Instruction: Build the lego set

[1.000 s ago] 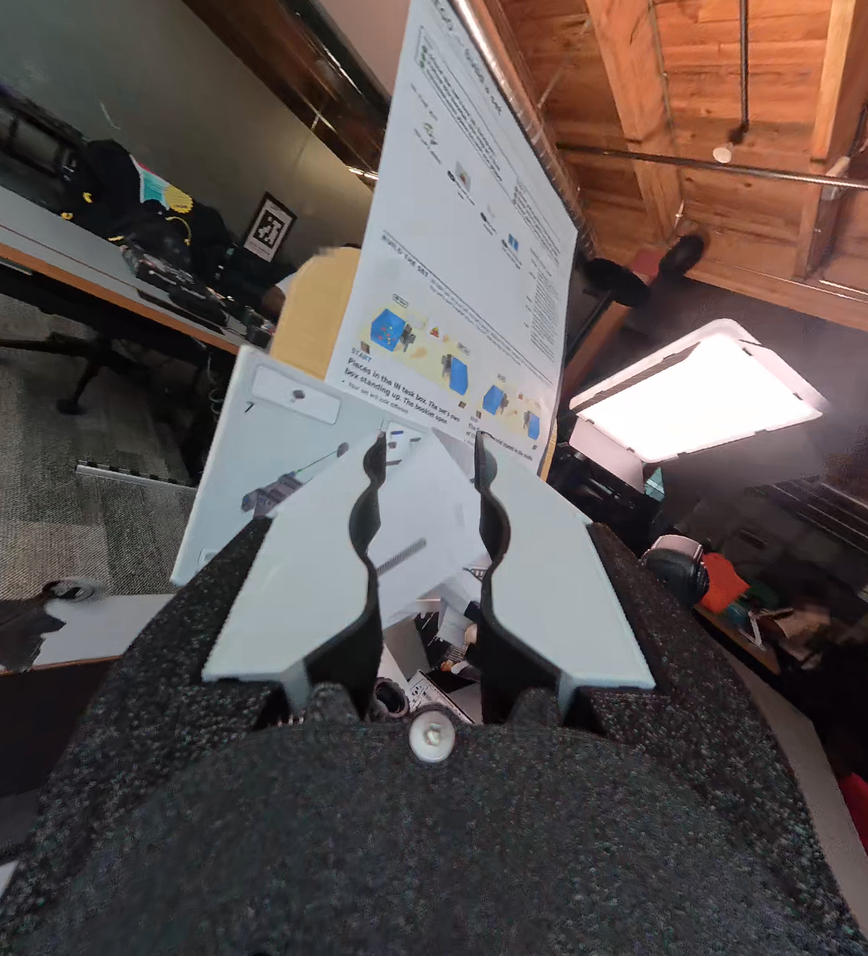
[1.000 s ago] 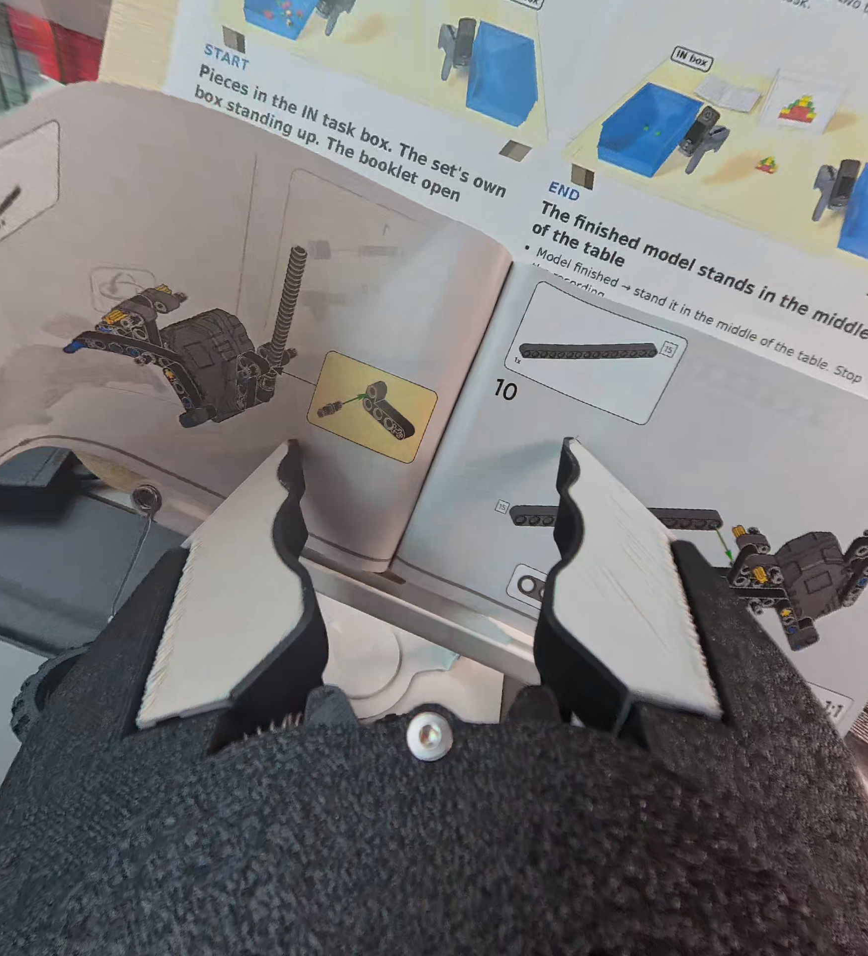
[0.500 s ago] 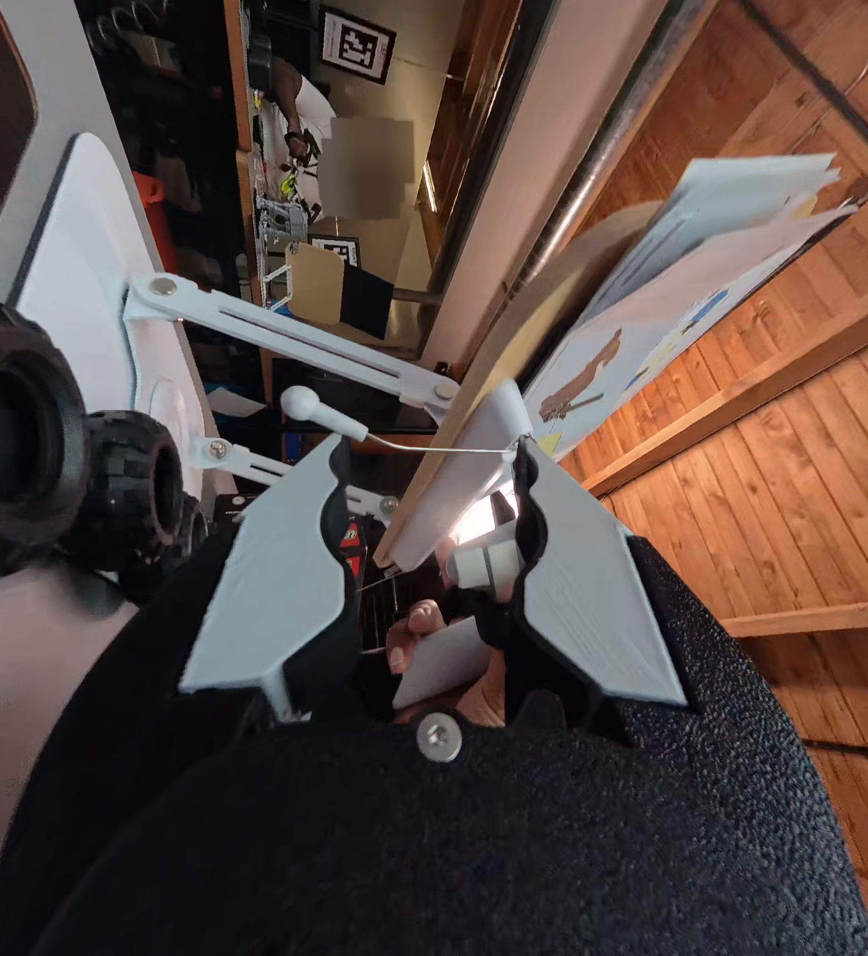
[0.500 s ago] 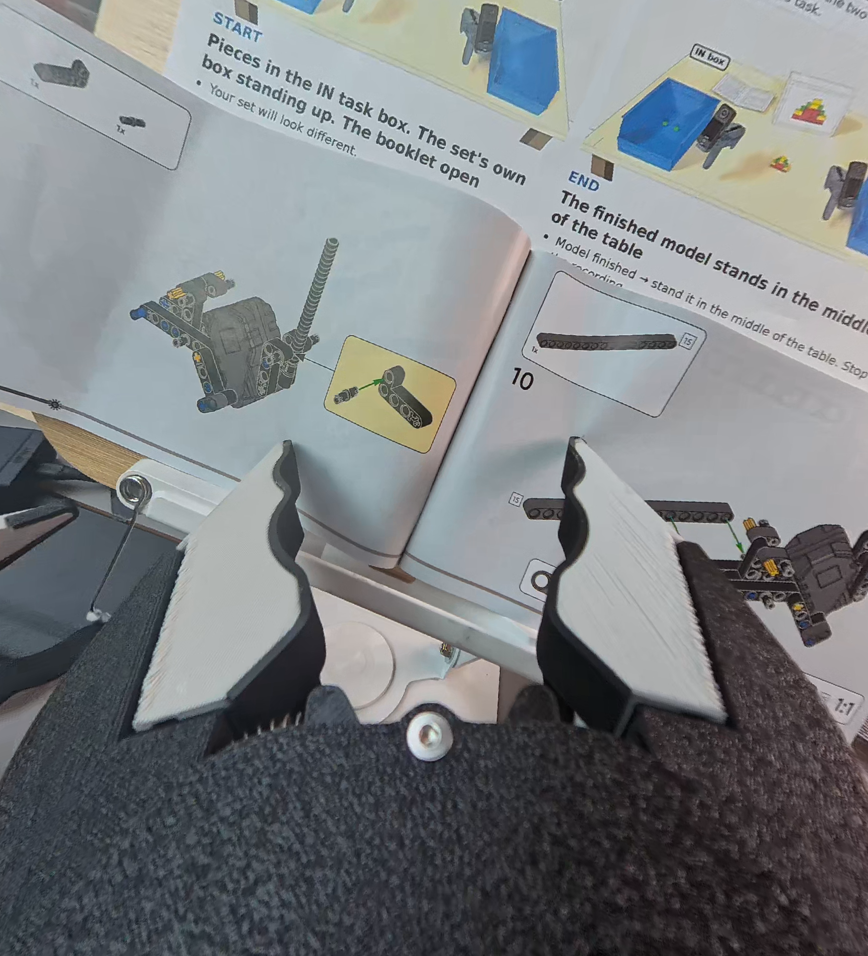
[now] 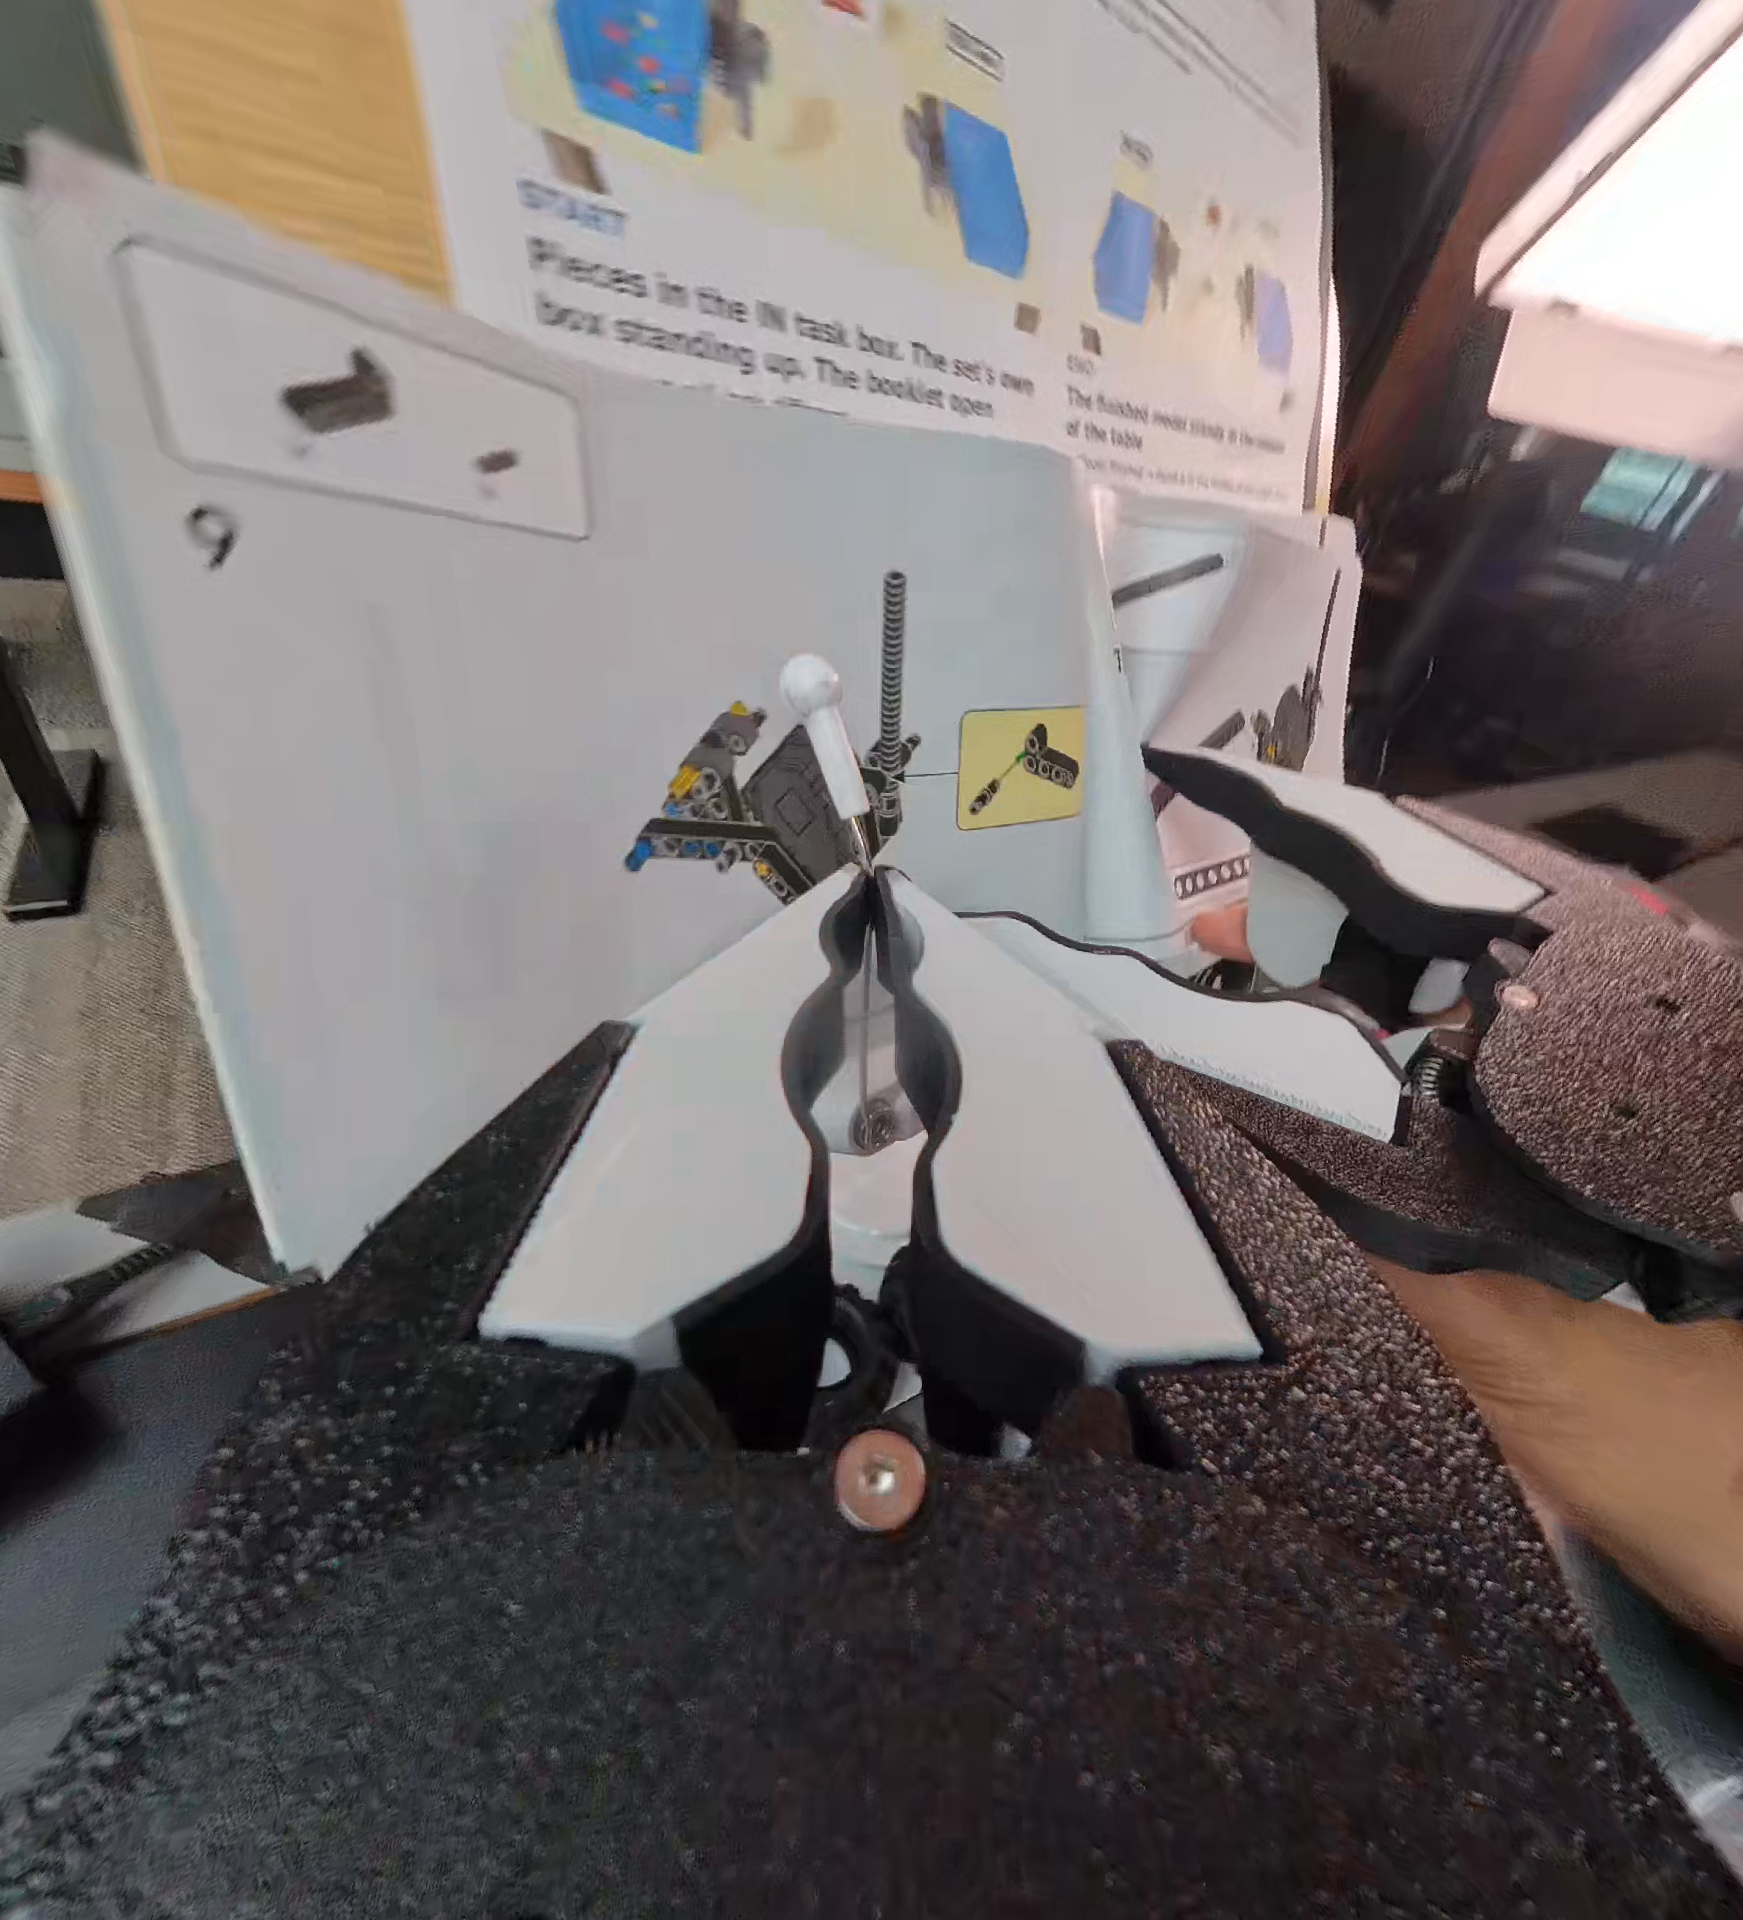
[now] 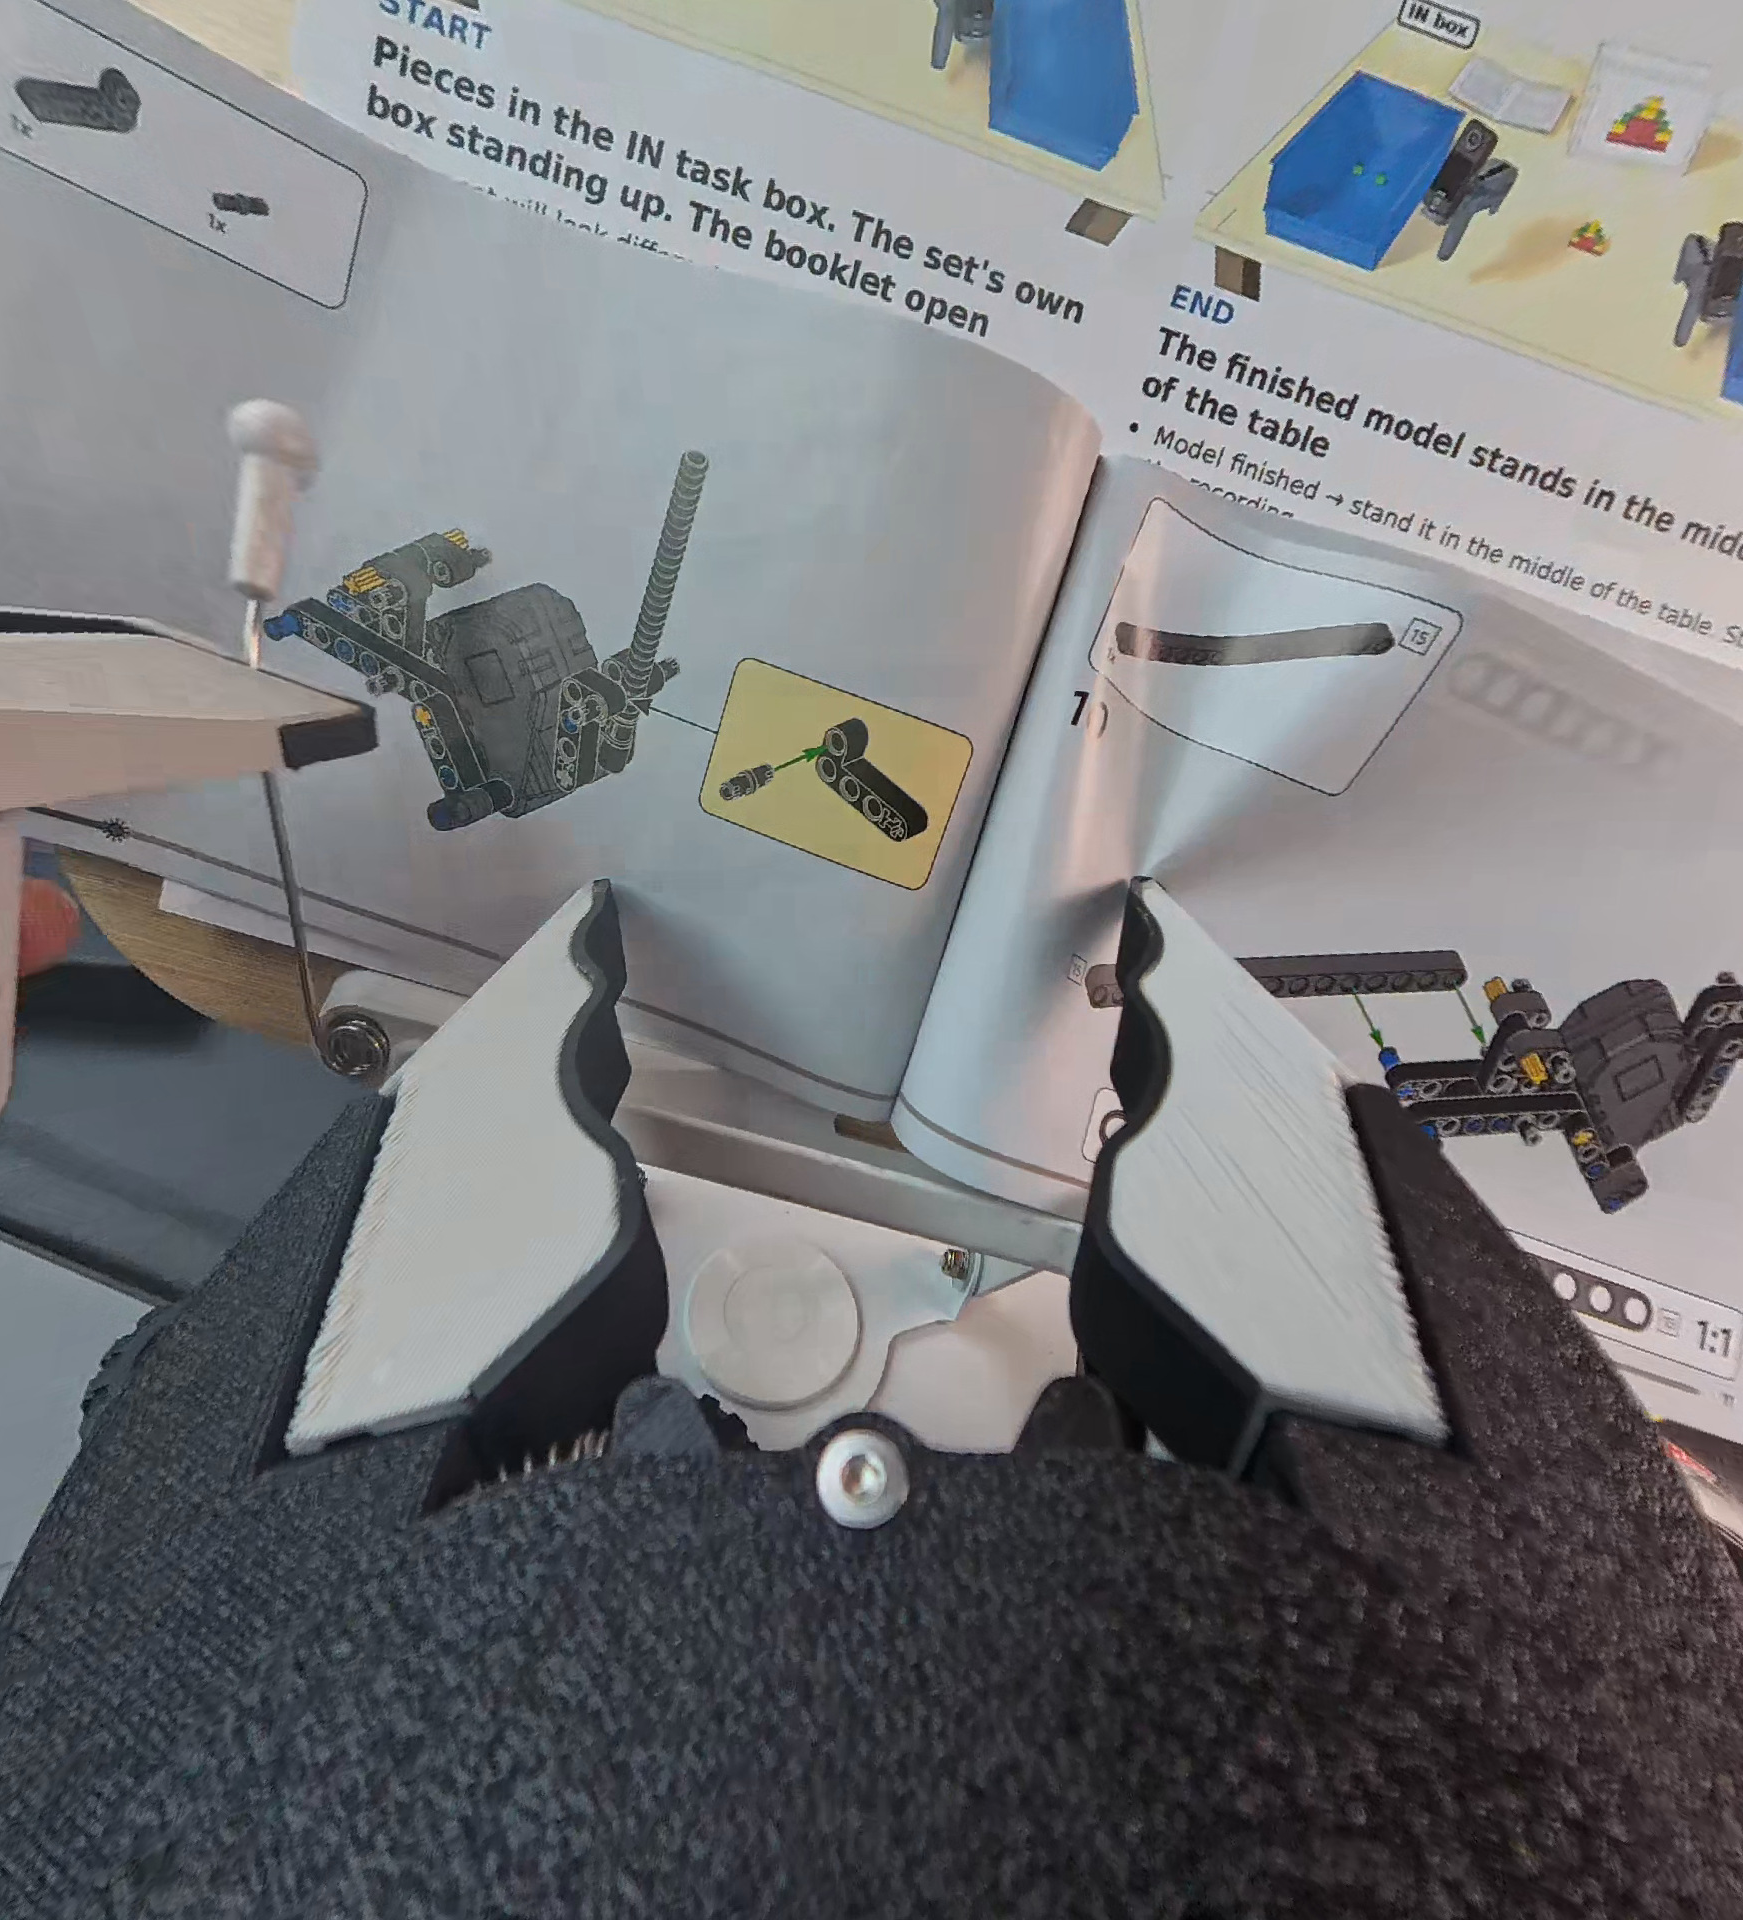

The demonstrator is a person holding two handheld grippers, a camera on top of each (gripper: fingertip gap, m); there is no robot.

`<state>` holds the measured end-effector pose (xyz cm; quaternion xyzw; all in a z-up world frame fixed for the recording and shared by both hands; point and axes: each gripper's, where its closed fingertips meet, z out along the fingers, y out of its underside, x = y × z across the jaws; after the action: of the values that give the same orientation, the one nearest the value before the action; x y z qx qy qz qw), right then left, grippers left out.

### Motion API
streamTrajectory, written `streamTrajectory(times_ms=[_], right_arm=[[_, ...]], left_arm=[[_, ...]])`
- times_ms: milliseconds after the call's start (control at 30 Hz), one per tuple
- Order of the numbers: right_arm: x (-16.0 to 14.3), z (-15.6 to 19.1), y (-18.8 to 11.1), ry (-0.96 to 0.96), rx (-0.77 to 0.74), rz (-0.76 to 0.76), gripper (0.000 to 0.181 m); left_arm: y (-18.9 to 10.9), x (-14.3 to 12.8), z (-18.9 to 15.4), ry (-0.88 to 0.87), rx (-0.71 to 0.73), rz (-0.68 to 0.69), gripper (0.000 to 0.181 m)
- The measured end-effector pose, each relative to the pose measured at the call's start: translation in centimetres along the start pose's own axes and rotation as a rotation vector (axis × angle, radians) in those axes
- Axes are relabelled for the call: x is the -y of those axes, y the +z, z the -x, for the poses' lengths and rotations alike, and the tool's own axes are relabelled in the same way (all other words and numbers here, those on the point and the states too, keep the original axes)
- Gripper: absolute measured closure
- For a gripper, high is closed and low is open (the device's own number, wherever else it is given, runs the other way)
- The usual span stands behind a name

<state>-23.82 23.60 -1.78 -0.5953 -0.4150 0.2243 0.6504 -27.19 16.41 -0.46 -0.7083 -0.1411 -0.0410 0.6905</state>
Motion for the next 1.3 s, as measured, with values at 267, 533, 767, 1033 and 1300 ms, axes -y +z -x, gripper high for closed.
streamTrajectory(times_ms=[267, 533, 767, 1033, 1300], right_arm=[[-0.3, -0.3, -0.2, -0.039, 0.037, 0.016, 0.085], [-2.1, -4.8, -1.7, 0.124, 0.143, 0.046, 0.085], [-1.3, -9.0, -4.5, 0.311, 0.083, -0.056, 0.096], [-8.8, -9.3, -7.0, 0.611, -0.098, 0.022, 0.104], [-11.3, -9.3, -6.6, 0.671, -0.129, 0.090, 0.107]], left_arm=[[2.3, -2.7, -2.9, 0.697, -0.114, 0.358, 0.179], [2.5, -4.4, -2.8, 0.872, -0.160, 0.466, 0.176], [1.8, -2.3, -7.0, 0.658, -0.270, 0.424, 0.149], [5.3, -4.1, -6.3, 0.769, -0.087, 0.580, 0.175], [5.7, -3.4, -9.6, 0.770, -0.179, 0.466, 0.159]])
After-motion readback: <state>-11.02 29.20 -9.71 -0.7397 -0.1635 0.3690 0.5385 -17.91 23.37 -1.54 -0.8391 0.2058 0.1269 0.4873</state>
